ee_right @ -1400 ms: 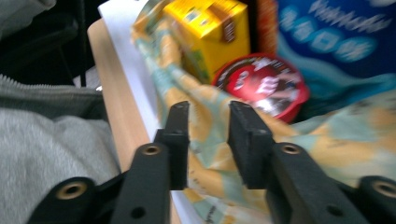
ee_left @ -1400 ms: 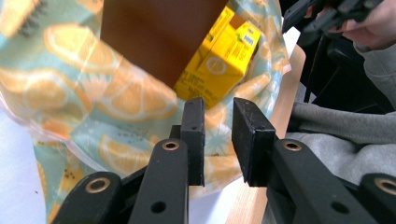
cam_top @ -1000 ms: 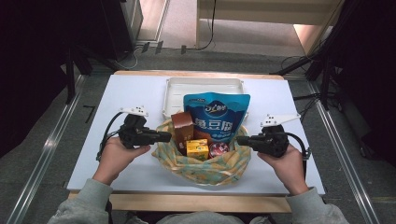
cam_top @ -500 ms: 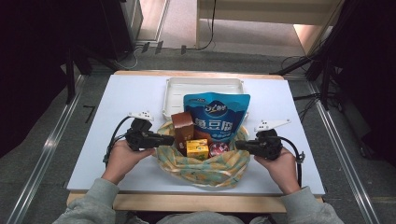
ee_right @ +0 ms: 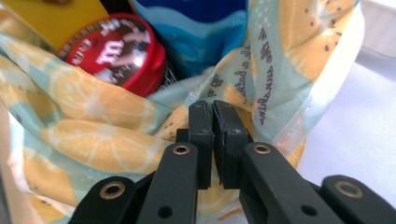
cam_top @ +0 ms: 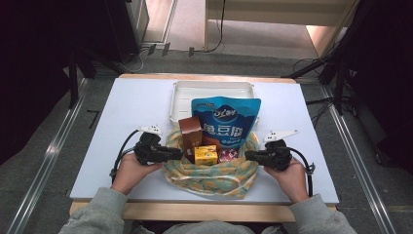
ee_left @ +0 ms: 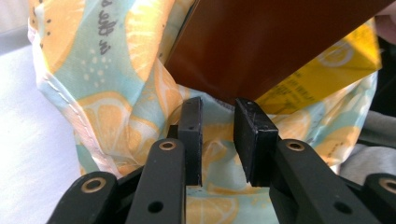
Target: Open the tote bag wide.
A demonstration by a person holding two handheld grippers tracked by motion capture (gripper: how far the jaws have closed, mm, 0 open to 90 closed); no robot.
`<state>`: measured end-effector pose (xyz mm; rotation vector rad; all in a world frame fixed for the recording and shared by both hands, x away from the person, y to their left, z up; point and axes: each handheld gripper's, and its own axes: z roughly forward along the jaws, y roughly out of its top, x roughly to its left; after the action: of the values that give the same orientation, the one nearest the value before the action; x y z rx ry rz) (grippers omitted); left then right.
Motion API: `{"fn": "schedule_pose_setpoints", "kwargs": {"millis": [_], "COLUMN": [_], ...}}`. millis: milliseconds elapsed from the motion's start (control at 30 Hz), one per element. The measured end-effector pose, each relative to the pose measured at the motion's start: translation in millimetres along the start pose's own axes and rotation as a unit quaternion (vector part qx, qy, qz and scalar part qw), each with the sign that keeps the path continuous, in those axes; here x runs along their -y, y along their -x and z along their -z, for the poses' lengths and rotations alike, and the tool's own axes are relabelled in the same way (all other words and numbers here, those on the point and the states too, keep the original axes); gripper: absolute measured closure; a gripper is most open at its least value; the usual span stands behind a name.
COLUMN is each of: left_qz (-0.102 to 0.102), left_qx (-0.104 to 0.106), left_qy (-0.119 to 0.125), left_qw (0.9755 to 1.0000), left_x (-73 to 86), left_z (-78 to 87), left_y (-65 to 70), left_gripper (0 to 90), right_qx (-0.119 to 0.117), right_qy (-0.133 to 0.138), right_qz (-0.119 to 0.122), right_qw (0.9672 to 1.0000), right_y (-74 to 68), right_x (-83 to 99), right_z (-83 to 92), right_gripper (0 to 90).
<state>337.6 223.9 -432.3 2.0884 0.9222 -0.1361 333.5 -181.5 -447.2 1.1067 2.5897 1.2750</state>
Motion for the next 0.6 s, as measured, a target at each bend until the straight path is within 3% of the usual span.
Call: {"fn": "schedule_pose_setpoints", "kwargs": {"millis": [167, 333, 600], "left_qz": [0.002, 0.008, 0.011], "left_qx": [-0.002, -0.001, 0.005], "left_qy": [-0.002, -0.016, -0.021], "left_qw": [1.0000, 0.9998, 0.9997], "left_x": [3.6, 7.1, 11.8], "left_z": [-5.6, -11.5, -14.1], "left_y": [-3.9, -8.3, -9.4], "left_gripper": [67.9, 62.5, 56.9], "right_qx": [0.005, 0.011, 0.009], "right_qy": [-0.001, -0.022, -0.033], "right_qz": [0.008, 0.014, 0.011], "right_qw": [1.0000, 0.9996, 0.9993], "right_y": [2.7, 5.6, 3.2], "right_x": [2.1, 5.0, 12.4], "right_z": [-6.7, -12.7, -14.4], "right_gripper": [86.5, 86.4, 86.3]}}
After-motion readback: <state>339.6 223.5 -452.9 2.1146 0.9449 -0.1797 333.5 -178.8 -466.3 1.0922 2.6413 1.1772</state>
